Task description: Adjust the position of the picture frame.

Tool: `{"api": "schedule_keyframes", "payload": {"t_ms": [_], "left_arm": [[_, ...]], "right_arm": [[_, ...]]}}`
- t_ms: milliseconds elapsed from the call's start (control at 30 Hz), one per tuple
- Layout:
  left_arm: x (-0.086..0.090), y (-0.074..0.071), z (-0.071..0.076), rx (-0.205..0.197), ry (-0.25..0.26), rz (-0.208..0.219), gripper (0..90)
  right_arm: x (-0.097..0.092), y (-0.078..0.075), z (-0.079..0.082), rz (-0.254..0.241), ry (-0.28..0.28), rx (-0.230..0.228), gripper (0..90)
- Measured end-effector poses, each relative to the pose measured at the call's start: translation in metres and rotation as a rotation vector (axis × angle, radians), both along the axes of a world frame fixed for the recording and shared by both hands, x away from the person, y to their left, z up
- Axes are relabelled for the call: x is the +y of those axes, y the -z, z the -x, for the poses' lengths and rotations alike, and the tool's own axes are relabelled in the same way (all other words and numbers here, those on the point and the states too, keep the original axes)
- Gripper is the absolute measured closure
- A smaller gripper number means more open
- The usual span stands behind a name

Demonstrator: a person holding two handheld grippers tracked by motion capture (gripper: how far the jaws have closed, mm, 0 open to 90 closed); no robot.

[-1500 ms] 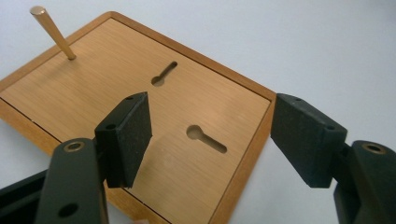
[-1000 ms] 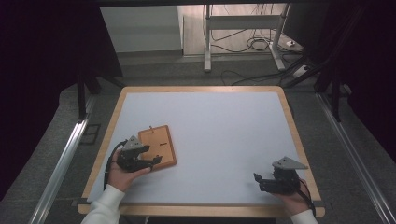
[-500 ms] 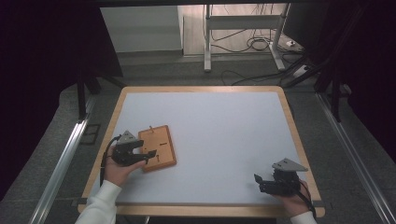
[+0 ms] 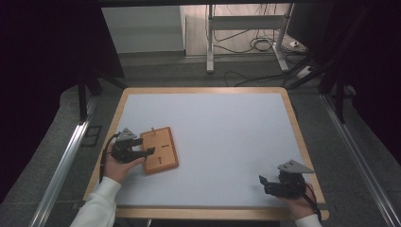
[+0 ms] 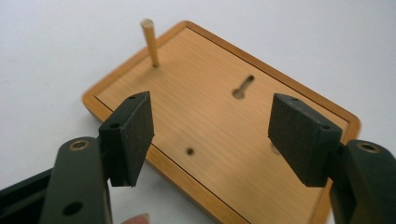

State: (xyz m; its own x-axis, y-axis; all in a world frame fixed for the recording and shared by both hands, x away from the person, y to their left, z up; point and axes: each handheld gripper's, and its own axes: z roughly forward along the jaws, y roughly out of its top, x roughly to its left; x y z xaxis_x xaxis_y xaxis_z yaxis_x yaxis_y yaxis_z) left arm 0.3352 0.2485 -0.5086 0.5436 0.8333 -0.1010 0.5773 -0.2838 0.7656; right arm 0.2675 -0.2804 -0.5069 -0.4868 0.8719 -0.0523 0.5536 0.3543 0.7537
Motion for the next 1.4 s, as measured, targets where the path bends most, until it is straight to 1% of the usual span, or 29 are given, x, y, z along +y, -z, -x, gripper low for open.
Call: {"api": "schedule_keyframes", "payload": {"t_ms": [67, 133, 200, 233, 267, 300, 433, 467, 533, 667, 700, 767, 800, 833, 933, 1000, 1233, 1300, 1400], "left_arm": [[0.0, -0.003, -0.007, -0.005, -0.003, -0.007, 33.1], [-0.002, -0.004, -0.013, -0.004, -0.005, -0.023, 33.5], [-0.003, -0.005, -0.018, -0.004, -0.002, -0.025, 34.3], [-0.003, -0.005, -0.018, -0.004, -0.002, -0.025, 35.1], [-0.005, -0.005, -0.023, -0.002, 0.001, -0.032, 35.7], [-0.005, -0.005, -0.023, -0.002, 0.001, -0.032, 35.9], [-0.007, -0.003, -0.034, 0.002, 0.008, -0.064, 37.1], [-0.008, -0.003, -0.037, 0.011, 0.004, -0.069, 37.1], [-0.009, -0.001, -0.044, 0.014, -0.003, -0.072, 38.6], [-0.01, 0.0, -0.049, 0.011, -0.005, -0.077, 41.7], [-0.011, 0.0, -0.052, 0.008, -0.001, -0.083, 42.4], [-0.011, 0.001, -0.054, 0.01, -0.005, -0.08, 43.2], [-0.012, 0.001, -0.057, 0.005, -0.001, -0.086, 45.8], [-0.012, 0.002, -0.059, 0.01, -0.005, -0.081, 47.3], [-0.012, 0.004, -0.064, 0.019, -0.001, -0.093, 51.6], [-0.012, 0.005, -0.066, 0.019, -0.003, -0.087, 54.1], [-0.01, 0.009, -0.072, 0.004, -0.004, -0.104, 62.5], [-0.01, 0.009, -0.072, 0.003, 0.0, -0.091, 66.2], [-0.011, 0.01, -0.073, -0.002, 0.005, -0.095, 71.0]], "right_arm": [[0.0, 0.001, 0.0, 0.001, 0.0, 0.002, 13.6], [-0.001, 0.001, -0.001, 0.001, 0.001, 0.003, 13.6], [-0.001, 0.001, -0.001, 0.002, 0.003, 0.003, 13.6], [-0.001, 0.001, -0.001, 0.002, 0.003, 0.003, 13.6], [-0.001, 0.001, -0.001, 0.003, 0.001, 0.004, 13.6], [-0.001, 0.001, -0.001, 0.003, 0.001, 0.004, 13.6], [-0.001, 0.002, -0.001, 0.004, 0.003, 0.005, 13.6], [-0.001, 0.002, -0.001, 0.004, 0.003, 0.005, 13.6], [-0.001, 0.002, -0.001, 0.006, 0.002, 0.009, 13.6], [-0.001, 0.002, -0.001, 0.009, -0.001, 0.009, 13.6], [-0.001, 0.003, -0.001, 0.009, -0.001, 0.009, 13.6], [0.0, 0.003, -0.001, 0.009, -0.002, 0.01, 13.6], [0.0, 0.003, -0.001, 0.011, -0.003, 0.011, 13.6], [0.0, 0.003, -0.001, 0.012, -0.003, 0.011, 13.6], [0.0, 0.003, -0.001, 0.014, -0.002, 0.012, 13.6], [-0.001, 0.004, -0.001, 0.015, -0.001, 0.012, 13.6], [0.0, 0.005, -0.002, 0.02, -0.004, 0.016, 13.6], [0.0, 0.005, -0.002, 0.022, -0.007, 0.018, 13.6], [0.0, 0.005, -0.002, 0.022, -0.006, 0.018, 13.6]]}}
